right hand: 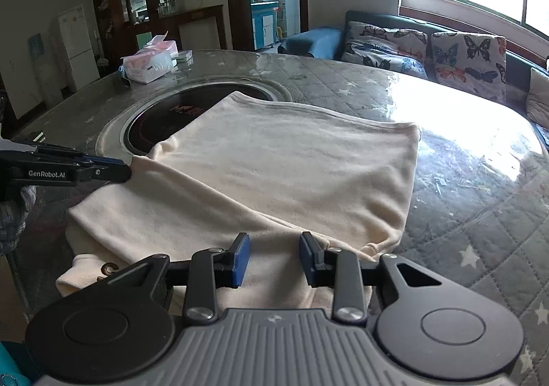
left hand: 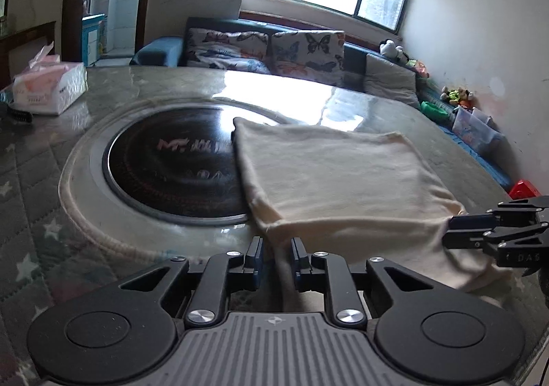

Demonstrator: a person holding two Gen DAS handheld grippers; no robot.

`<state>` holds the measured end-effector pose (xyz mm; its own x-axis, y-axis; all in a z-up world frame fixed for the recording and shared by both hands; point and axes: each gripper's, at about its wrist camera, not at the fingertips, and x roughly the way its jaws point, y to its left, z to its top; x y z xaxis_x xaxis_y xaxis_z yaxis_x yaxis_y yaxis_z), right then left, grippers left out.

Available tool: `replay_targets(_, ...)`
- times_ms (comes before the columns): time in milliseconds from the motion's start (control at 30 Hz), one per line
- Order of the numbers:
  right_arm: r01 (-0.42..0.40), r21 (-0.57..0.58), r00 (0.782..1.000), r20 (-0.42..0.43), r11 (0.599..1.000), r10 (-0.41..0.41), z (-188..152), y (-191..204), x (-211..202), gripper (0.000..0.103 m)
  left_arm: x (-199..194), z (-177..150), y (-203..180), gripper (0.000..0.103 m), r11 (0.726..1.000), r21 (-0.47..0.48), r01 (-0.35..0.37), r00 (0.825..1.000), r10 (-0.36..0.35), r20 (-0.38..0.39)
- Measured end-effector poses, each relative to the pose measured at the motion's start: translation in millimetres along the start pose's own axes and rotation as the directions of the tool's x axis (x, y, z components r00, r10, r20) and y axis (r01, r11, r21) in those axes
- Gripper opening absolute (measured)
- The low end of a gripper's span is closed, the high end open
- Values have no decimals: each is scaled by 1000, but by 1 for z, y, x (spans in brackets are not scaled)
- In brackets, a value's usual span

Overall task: Fold clothes
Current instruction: 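Lay the folded side down with the left gripper and release it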

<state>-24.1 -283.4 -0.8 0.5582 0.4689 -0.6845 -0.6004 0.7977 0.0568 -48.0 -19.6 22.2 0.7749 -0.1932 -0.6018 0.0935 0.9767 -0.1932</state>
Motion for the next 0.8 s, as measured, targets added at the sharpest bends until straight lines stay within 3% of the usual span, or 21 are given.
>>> replay_targets(167, 11, -25, 1000, 14, 1000, -11, 4, 3, -9, 31, 1, 11, -19, 19, 997, 66, 42, 998, -45, 40)
replay_targets(333, 23, -57, 1000, -1, 998, -23, 0, 8, -11, 32, 16, 6, -23, 19, 995, 100, 25, 1000, -26, 8)
replay_targets(600, 17, -151, 999, -44, 988, -24, -21, 22, -25, 32, -2, -8, -24, 19, 989, 149, 18, 1000, -20, 12)
replay_targets(800, 31, -176, 999, -38, 984, -39, -28, 26, -34, 33, -26, -25, -43, 19, 954, 289, 79, 997, -83, 3)
